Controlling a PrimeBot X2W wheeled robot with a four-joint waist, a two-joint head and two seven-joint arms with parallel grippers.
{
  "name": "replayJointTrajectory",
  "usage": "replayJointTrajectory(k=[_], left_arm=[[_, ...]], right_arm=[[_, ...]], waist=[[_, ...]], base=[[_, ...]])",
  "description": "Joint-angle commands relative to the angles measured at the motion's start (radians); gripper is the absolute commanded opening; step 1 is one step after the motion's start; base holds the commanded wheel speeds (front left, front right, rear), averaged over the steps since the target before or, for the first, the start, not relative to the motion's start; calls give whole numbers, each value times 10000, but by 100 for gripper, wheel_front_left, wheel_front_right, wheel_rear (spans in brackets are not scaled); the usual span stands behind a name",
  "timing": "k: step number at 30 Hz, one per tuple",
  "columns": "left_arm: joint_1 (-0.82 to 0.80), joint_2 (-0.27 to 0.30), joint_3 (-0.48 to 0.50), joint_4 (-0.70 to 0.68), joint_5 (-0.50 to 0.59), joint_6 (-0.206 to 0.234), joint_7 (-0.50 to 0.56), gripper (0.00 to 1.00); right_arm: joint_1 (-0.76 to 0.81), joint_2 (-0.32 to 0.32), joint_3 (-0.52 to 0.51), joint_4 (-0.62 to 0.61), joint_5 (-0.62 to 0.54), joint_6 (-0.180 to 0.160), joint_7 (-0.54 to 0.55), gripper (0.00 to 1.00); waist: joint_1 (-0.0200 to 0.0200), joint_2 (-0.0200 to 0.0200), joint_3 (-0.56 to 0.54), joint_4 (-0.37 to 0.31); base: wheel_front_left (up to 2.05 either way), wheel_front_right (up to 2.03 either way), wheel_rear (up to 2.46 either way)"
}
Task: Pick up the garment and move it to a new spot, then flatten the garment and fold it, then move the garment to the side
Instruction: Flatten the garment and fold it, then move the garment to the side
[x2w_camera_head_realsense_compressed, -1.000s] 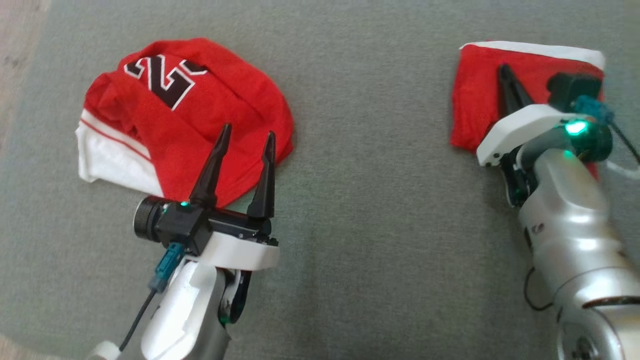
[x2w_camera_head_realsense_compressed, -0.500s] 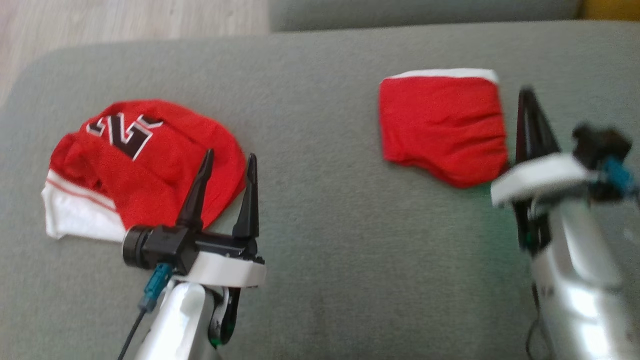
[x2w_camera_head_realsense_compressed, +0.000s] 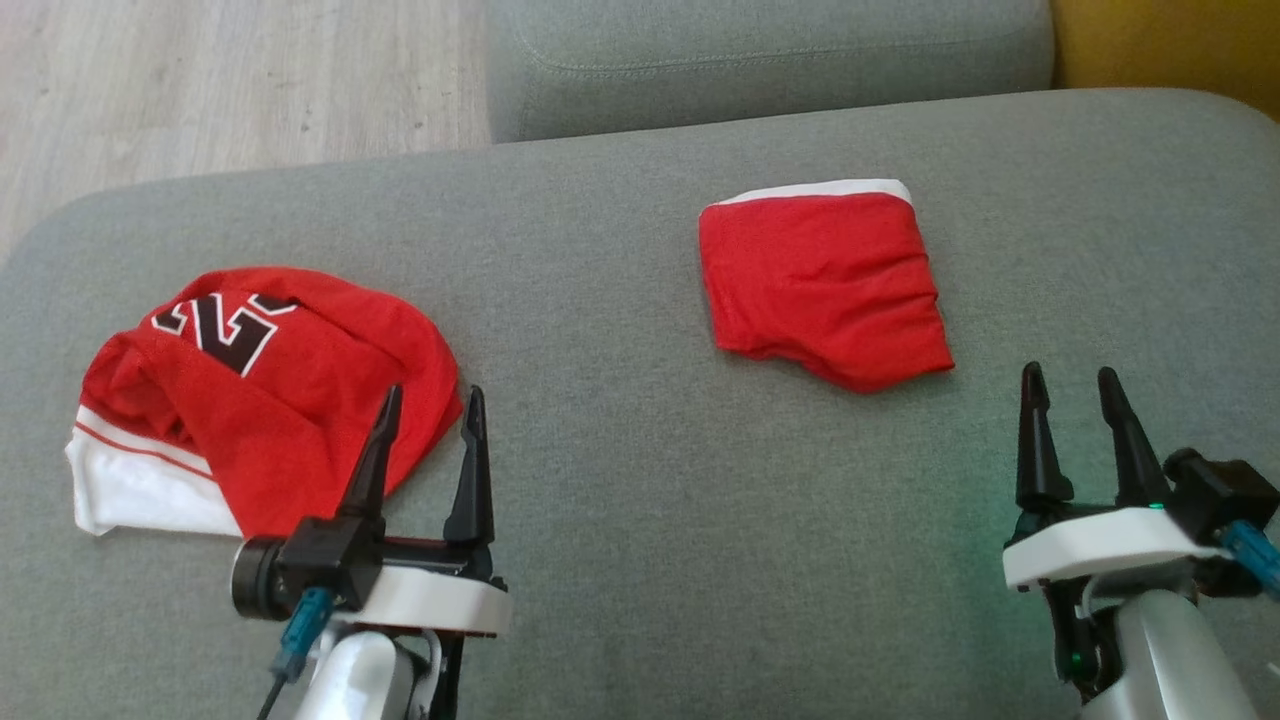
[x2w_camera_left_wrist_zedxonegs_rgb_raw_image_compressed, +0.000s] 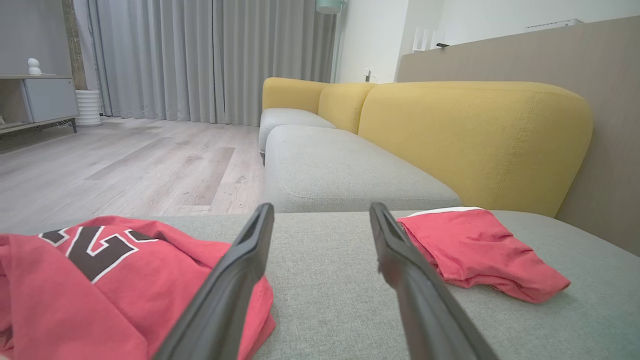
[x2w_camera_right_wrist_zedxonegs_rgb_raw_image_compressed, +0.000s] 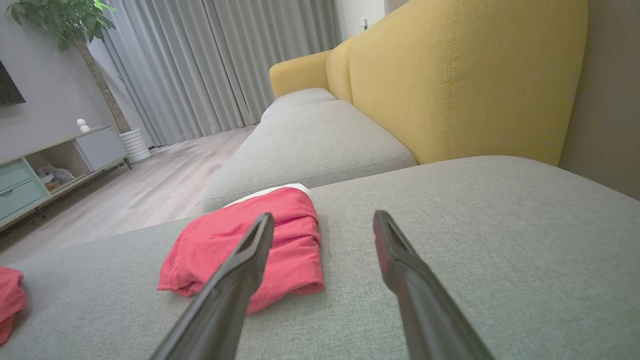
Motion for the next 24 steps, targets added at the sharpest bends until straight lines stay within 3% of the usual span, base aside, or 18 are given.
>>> replayJointTrajectory(k=[1, 10, 15, 24], left_arm=[[-266, 62, 364, -296, 117, 22, -53, 100], [-463, 62, 216, -436, 124, 20, -53, 100], [-811, 62, 104, -536, 165, -57, -53, 100], [-1417, 62, -330, -500, 32, -138, -53, 100]], right_arm=[[-236, 37, 258, -417, 35, -7, -108, 100], [-482, 37, 112, -680, -69, -7, 105, 100], [-1431, 37, 20, -503, -94, -7, 867, 100], [-3704, 37, -931, 1533, -748, -7, 2357, 100]], waist=[[2, 0, -22, 12], [2, 0, 290, 262], [2, 0, 1015, 585], [2, 0, 2042, 1428]], base=[[0, 0, 0], [0, 0, 0], [0, 0, 0], [0, 0, 0]])
